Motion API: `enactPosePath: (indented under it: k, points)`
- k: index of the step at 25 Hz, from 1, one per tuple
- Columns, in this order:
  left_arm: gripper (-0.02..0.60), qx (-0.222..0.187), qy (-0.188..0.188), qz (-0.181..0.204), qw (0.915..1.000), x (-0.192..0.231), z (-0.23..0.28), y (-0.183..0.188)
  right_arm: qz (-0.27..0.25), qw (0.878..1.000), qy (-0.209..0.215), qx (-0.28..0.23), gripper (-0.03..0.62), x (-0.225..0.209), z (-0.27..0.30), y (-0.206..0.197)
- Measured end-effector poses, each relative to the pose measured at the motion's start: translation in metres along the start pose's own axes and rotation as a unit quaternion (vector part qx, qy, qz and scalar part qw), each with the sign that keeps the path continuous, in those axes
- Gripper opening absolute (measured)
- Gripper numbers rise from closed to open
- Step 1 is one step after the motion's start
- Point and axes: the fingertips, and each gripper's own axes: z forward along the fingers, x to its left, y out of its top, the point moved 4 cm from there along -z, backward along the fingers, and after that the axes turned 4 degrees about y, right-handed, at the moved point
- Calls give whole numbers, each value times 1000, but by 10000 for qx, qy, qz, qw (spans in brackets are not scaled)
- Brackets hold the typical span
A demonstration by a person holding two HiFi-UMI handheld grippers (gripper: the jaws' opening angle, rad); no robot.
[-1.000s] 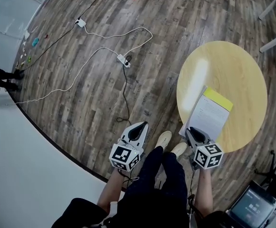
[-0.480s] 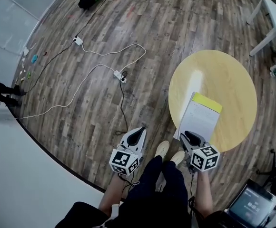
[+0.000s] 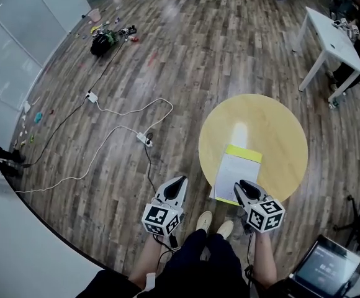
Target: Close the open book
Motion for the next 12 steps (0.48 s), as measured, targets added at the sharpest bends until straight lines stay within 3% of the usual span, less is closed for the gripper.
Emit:
enactPosePath:
  k: [6,12]
  points:
    - [-2,-273,-376,217,9987,-31,19,38,-168,9960,-412,-781,83,-11,-50,54]
    - [-2,-445,-766,457,9950,-69,32,56,-392,9868,-937,-1261,52,-21,-109,70]
